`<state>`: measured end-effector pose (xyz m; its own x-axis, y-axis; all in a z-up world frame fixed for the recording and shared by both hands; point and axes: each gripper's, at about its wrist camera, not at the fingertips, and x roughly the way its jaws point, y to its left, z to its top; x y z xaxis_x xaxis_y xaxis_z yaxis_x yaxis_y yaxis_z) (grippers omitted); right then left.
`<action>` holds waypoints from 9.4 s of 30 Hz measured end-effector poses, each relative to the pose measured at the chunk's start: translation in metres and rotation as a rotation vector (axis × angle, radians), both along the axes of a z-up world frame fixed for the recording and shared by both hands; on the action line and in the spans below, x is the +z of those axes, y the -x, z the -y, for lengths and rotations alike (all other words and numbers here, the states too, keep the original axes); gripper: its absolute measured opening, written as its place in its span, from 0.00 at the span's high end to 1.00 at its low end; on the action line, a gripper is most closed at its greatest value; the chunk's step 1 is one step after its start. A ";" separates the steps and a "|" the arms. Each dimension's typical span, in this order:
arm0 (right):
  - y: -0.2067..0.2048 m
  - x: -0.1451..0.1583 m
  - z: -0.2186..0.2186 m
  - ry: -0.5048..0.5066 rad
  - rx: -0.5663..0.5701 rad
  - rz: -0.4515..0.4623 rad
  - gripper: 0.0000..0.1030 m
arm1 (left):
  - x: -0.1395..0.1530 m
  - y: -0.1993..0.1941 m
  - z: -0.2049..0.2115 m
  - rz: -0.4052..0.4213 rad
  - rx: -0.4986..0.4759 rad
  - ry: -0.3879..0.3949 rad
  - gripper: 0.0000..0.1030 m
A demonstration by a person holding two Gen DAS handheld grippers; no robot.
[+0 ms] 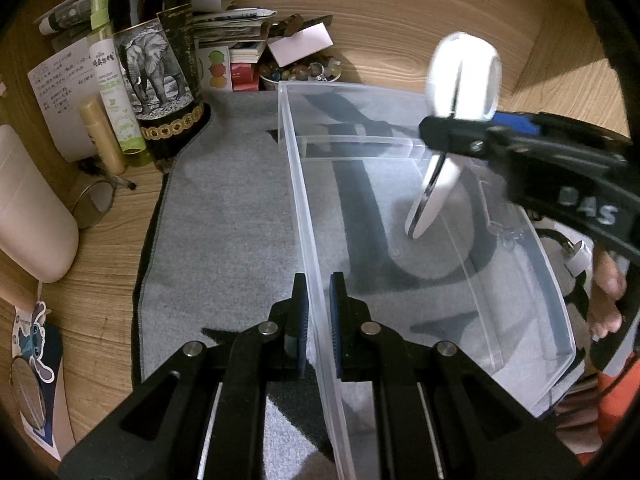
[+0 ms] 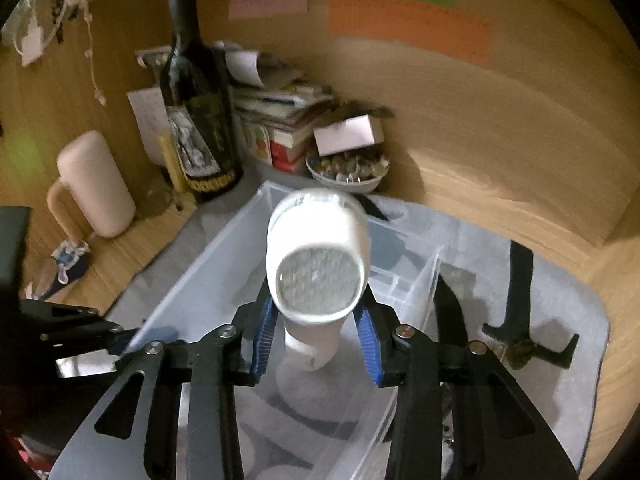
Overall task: Organize rigid objects
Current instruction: 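Lift the white massager with the right tool and lower it into the clear box, then move the right tool to the white travel adapter and grasp it, then carry the white travel adapter with the right tool and release it into the box, then move the right tool to the black microphone and grasp it, then carry the black microphone with the right tool and drop it into the box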
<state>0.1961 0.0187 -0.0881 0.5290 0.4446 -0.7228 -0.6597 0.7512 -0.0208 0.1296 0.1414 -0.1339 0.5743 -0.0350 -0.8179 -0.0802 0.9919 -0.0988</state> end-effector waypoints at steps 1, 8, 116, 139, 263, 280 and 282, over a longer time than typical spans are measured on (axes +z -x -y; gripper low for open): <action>-0.003 -0.003 -0.002 0.013 0.003 -0.012 0.69 | 0.000 0.000 0.000 0.000 0.001 0.001 0.91; -0.011 -0.027 -0.009 0.072 0.032 -0.099 0.76 | 0.000 0.000 0.001 -0.001 0.002 0.001 0.90; 0.037 0.042 0.088 -0.207 -0.119 0.145 0.60 | 0.001 0.000 0.004 0.002 0.010 -0.001 0.90; 0.015 -0.009 0.004 0.034 0.052 0.008 0.60 | 0.001 0.000 0.009 0.004 0.010 -0.001 0.90; 0.026 0.057 0.096 -0.149 -0.117 0.164 0.44 | 0.000 0.000 0.006 0.004 0.006 0.003 0.90; 0.037 0.019 0.036 -0.053 0.047 0.069 0.44 | 0.000 0.000 0.005 0.005 0.006 0.006 0.90; 0.038 0.011 0.029 -0.031 0.065 0.052 0.44 | 0.000 0.001 0.005 0.005 0.006 0.007 0.90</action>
